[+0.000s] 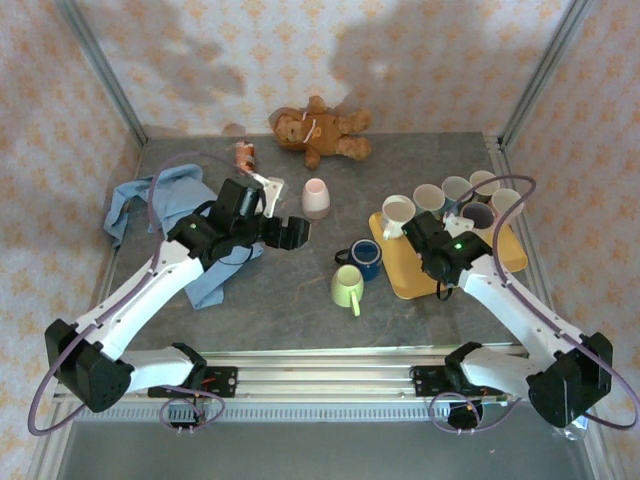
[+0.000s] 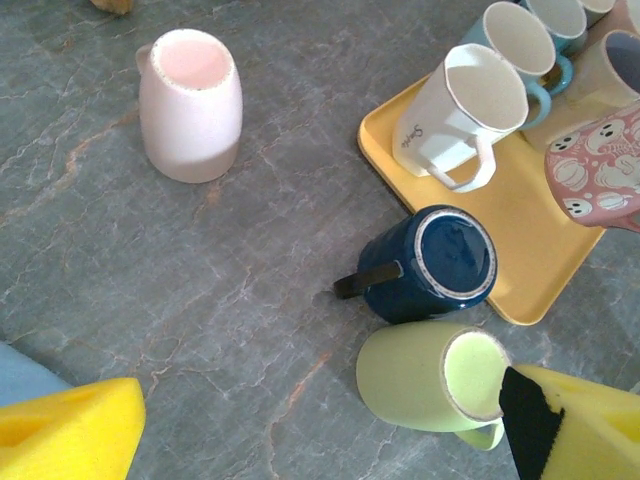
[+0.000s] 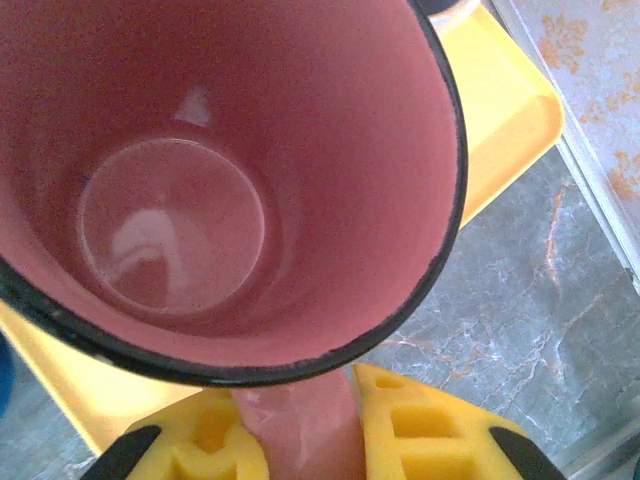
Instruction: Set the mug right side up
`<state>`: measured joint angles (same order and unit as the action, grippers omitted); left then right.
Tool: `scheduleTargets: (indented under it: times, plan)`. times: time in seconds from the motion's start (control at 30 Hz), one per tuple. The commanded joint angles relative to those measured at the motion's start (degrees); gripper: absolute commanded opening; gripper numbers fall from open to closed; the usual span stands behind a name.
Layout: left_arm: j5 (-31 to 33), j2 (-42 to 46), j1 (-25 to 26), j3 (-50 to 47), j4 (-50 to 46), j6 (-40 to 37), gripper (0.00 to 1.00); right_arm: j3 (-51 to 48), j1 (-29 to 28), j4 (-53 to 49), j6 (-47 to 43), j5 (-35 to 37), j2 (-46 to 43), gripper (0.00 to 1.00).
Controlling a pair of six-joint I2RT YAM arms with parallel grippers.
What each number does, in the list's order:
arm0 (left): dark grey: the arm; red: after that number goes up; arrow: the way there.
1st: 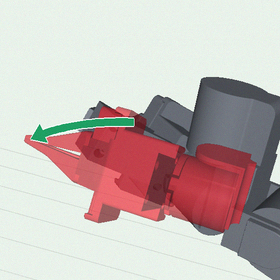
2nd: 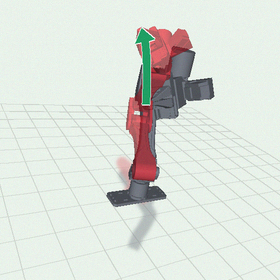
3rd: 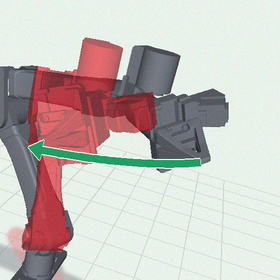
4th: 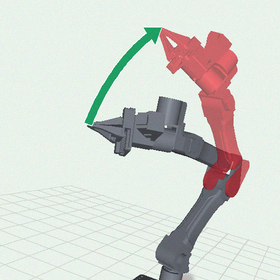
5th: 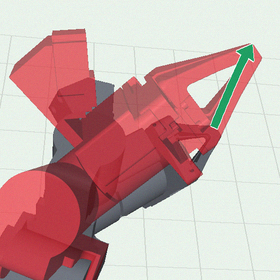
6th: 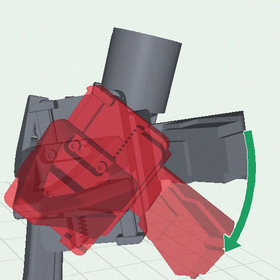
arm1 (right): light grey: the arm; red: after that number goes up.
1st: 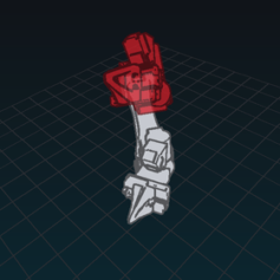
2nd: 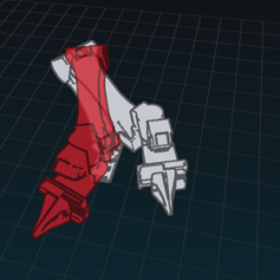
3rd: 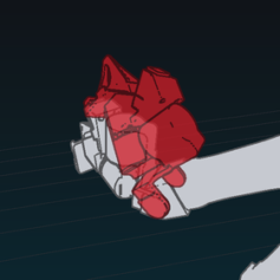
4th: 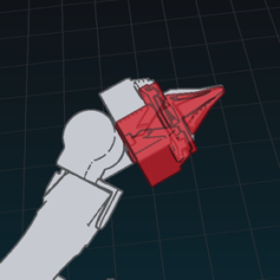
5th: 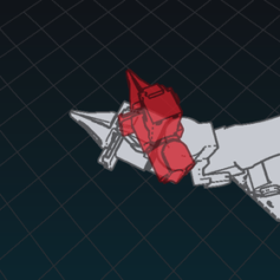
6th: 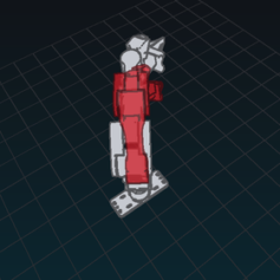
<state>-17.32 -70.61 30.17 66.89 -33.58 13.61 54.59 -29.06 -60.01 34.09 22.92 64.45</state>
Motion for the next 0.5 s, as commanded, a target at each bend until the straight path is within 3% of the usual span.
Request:
scheduleTargets:
  times: [0.0,0.47]
  plan:
    - [3.7,-0.7,1.0,-0.2,-0.2,1.1,0.92,-0.3,0.7,6.2,1.6,5.5,0.6,0.0]
    - [7.9,-4.3,3.4,1.1,-2.6,5.2,0.93,-0.5,2.7,9.1,0.2,6.9,9.3,0.0]
